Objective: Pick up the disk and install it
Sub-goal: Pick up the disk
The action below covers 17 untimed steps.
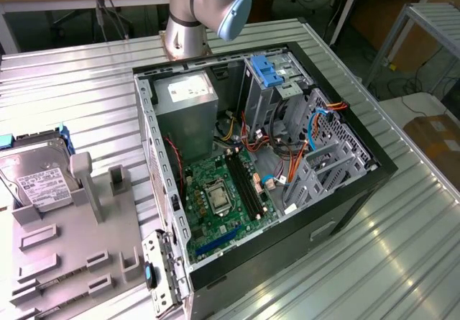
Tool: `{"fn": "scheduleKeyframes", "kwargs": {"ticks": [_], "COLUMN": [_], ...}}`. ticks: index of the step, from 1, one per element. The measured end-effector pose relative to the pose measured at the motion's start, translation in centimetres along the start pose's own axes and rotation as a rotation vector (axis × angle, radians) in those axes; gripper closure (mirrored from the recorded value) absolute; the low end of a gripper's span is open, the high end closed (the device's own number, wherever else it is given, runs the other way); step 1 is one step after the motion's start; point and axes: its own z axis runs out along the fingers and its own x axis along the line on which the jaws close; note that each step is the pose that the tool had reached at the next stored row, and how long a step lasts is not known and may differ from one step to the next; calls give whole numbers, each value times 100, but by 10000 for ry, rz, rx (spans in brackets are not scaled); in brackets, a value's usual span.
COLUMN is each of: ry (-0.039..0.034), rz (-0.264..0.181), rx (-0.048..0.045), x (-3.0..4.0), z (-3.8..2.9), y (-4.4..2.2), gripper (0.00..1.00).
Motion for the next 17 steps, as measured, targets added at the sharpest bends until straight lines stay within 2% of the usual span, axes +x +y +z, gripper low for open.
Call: {"fn": "scheduleKeyframes", "kwargs": {"ticks": [9, 14, 17], "ry": [96, 149, 191], "rz": [-1755, -3170, -3658], "rx": [-22, -33, -33], "x": [0, 0, 0], "z": [1, 4, 6], "y": [0, 0, 0], "gripper": [89, 89, 89]}}
